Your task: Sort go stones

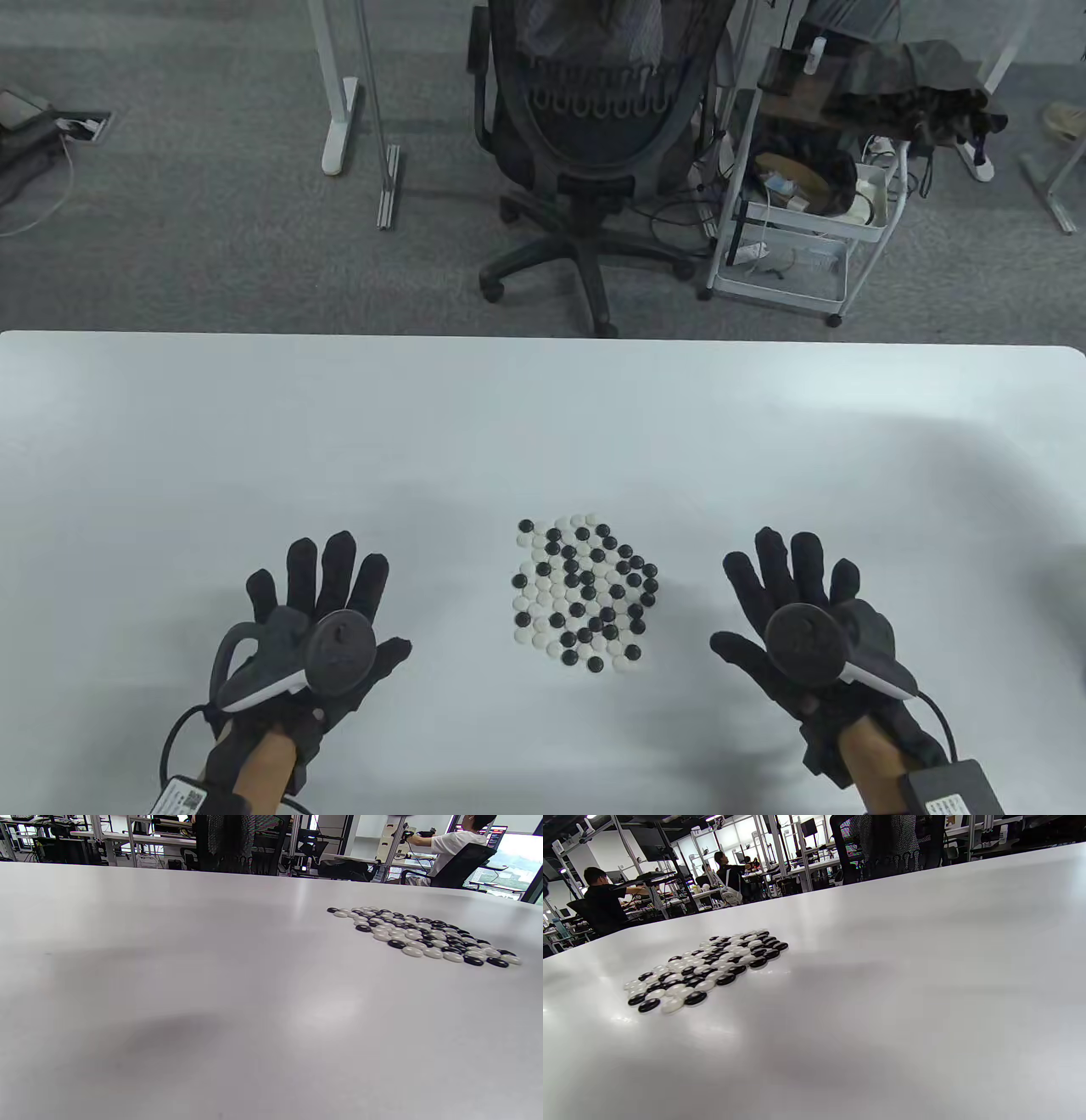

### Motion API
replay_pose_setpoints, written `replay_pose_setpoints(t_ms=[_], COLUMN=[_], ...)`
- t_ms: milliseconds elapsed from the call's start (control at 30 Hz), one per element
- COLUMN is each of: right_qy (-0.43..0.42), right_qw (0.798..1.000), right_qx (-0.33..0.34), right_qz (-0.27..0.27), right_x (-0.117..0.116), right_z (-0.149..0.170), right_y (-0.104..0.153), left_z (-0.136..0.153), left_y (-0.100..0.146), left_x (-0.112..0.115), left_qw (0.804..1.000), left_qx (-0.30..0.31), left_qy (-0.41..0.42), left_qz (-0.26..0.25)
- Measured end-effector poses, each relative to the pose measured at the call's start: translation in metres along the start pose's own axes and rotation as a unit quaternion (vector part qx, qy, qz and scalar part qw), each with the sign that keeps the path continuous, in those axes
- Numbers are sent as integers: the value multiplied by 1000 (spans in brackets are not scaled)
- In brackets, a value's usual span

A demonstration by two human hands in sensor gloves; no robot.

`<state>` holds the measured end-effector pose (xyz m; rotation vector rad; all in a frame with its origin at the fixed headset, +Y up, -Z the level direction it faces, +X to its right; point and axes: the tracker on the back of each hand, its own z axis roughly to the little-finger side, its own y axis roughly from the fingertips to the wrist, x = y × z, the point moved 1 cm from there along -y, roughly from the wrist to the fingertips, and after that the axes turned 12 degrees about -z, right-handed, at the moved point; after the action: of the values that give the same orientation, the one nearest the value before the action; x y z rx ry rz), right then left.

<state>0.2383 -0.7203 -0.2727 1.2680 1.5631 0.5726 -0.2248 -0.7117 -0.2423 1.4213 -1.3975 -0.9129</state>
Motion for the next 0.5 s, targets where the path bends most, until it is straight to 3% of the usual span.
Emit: replay_pose_setpoints(t_ms=[500], right_qy=[2], right_qw=[1000], right_qx=[2], right_qz=[-6], right_x=[-1], right_z=[-2], right_y=[-1], left_z=[-1], left_y=[0], left_x=[2], left_qw=[1000], left_qx=[0], left_qy=[1], left_qz=[3])
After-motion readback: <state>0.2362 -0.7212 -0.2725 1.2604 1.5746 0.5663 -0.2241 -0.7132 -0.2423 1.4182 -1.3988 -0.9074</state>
